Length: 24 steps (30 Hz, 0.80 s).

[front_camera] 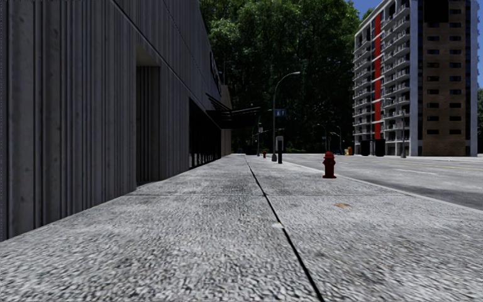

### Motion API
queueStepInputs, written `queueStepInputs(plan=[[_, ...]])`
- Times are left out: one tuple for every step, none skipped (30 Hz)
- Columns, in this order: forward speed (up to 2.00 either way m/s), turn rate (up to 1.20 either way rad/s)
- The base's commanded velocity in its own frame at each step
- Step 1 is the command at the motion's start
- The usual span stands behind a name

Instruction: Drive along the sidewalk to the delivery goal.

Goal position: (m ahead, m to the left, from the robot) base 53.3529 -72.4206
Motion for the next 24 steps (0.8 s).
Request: queueStepInputs(plan=[[2.0, 0.0], [2.0, 0.0], [2.0, 0.0], [2.0, 0.0], [2.0, 0.0], [2.0, 0.0], [2.0, 0.0], [2.0, 0.0], [2.0, 0.0], [2.0, 0.0], [2.0, 0.0], [2.0, 0.0], [2.0, 0.0], [2.0, 0.0], [2.0, 0.0], [2.0, 0.0], [2.0, 0.0], [2.0, 0.0], [2.0, 0.0], [2.0, 0.0], [2.0, 0.0], [2.0, 0.0], [2.0, 0.0], [2.0, 0.0]])
